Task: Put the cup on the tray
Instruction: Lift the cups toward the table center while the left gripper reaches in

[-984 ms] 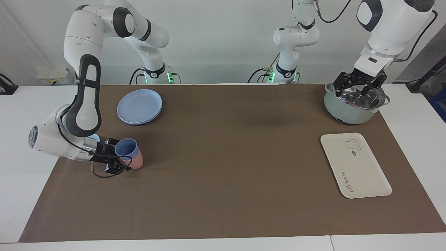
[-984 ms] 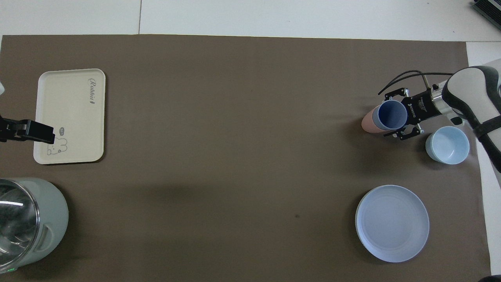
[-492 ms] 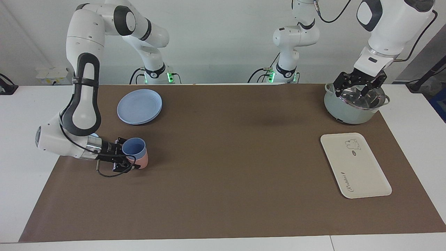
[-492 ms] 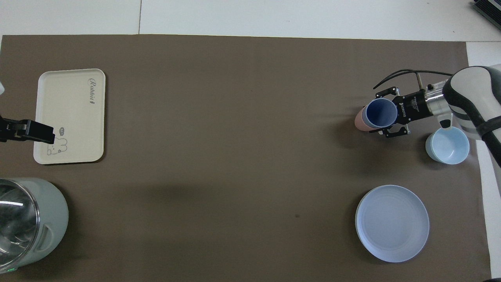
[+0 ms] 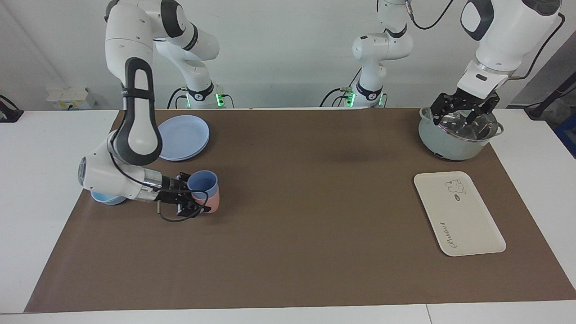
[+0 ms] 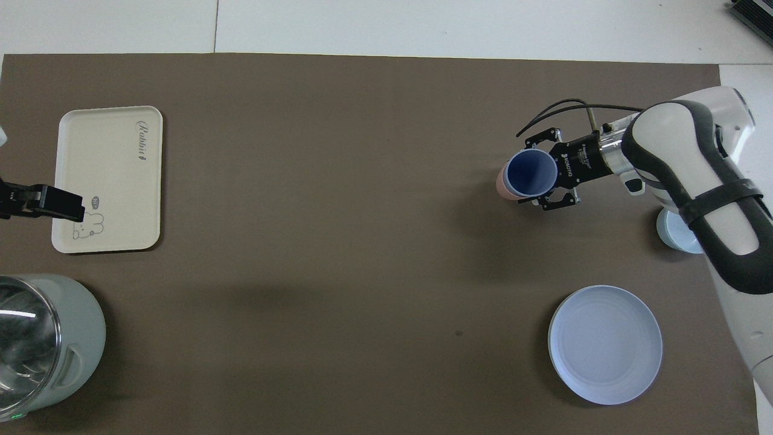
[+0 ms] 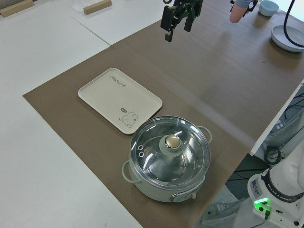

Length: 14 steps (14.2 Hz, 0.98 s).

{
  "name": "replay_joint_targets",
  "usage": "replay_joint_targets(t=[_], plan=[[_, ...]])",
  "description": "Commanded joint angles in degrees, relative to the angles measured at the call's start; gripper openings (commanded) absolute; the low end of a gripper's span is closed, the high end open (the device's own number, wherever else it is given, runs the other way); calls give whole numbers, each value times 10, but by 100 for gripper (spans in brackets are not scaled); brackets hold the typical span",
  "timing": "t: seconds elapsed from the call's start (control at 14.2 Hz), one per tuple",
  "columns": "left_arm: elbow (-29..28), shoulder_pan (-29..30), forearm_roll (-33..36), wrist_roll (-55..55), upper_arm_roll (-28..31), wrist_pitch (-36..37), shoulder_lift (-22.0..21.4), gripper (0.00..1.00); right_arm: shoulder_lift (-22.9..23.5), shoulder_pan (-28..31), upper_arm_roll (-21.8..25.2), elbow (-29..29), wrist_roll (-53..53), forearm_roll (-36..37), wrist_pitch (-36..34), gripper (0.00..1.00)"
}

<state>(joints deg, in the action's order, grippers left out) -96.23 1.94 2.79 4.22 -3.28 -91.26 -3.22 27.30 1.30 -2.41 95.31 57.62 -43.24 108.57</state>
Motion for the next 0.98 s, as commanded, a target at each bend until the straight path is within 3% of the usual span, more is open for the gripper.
replay_joint_targets(t=[0.0, 0.35, 0.56, 0.77, 0.91], plan=[[-12, 3, 11, 4, -2, 5, -13, 100, -37, -65, 3, 29, 72, -12, 57, 0], [-10, -6, 0, 3, -8, -5, -13, 100, -42, -179, 4, 19, 197, -4, 176, 0], [-10, -17, -91, -66, -17, -42, -13, 100, -41, -222, 6, 6, 235, 9, 197, 0], [-47, -95, -104, -223, -21, -131, -20, 100, -41, -259, 7, 5, 266, 17, 216, 0], [-122, -149, -131, -322, -21, -234, -48, 100, -40, -277, 7, -8, 306, 57, 216, 0]])
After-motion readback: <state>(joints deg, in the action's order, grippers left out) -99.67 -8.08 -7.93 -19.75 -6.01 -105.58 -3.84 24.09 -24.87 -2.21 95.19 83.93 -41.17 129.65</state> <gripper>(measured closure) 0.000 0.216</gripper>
